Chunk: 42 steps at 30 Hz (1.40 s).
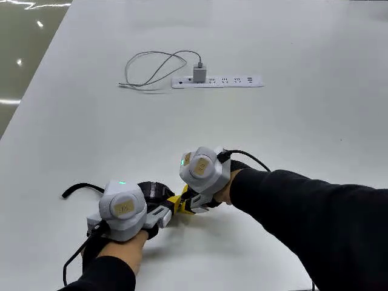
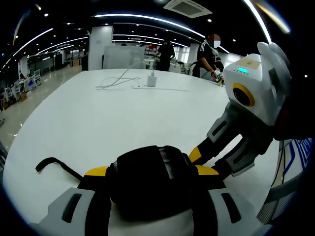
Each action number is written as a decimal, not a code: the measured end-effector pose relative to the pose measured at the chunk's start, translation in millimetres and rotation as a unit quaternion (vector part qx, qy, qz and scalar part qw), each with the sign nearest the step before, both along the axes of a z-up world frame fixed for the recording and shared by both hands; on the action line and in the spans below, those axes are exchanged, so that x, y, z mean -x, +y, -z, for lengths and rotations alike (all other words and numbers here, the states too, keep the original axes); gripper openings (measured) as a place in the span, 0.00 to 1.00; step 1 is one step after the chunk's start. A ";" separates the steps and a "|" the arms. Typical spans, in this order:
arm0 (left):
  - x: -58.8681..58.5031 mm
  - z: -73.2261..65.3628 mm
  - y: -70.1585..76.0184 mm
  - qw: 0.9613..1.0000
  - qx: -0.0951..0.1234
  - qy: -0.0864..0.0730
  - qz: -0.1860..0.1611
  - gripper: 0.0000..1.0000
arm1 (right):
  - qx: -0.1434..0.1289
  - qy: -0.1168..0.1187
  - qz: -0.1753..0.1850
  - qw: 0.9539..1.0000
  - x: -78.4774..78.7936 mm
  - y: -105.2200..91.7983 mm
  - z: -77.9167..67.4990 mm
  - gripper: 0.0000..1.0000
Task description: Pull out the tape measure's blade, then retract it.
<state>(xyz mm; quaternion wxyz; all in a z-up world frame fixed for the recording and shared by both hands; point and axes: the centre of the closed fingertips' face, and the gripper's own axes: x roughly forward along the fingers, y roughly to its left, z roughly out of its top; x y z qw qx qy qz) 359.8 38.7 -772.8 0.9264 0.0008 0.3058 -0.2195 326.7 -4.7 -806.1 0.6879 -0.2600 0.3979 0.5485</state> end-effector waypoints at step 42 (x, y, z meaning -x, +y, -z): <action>5.2 -20.6 24.1 0.999 0.036 0.008 0.039 0.97 | 0.022 -0.027 -0.041 0.999 8.1 -2.3 -12.1 0.24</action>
